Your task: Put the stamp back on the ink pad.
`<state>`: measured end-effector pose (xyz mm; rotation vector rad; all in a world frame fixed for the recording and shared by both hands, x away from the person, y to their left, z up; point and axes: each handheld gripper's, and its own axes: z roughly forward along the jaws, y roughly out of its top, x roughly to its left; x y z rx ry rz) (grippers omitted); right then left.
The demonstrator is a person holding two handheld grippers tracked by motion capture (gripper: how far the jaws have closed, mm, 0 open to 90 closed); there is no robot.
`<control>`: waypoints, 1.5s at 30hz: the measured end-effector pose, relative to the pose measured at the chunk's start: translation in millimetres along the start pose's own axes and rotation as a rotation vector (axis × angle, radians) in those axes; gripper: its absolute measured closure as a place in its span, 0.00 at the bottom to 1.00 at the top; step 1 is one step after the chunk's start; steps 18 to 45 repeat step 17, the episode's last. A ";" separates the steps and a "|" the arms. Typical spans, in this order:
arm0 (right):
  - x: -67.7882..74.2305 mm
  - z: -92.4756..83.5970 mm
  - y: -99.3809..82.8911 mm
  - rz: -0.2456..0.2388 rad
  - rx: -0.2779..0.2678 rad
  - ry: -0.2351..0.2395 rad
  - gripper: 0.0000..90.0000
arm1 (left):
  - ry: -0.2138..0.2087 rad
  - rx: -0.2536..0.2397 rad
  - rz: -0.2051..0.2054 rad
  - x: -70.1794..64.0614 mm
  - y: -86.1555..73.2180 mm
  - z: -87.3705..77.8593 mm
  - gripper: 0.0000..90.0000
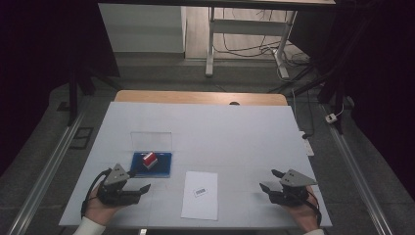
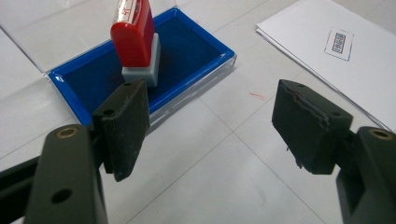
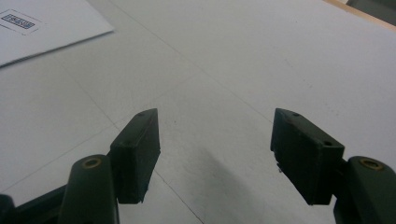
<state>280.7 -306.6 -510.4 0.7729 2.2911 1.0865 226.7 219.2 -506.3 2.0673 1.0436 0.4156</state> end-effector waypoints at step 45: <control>1.2 -1.2 0.8 -0.008 -0.006 0.007 0.36 | 0.004 0.002 0.008 -1.0 0.1 -0.2 0.32</control>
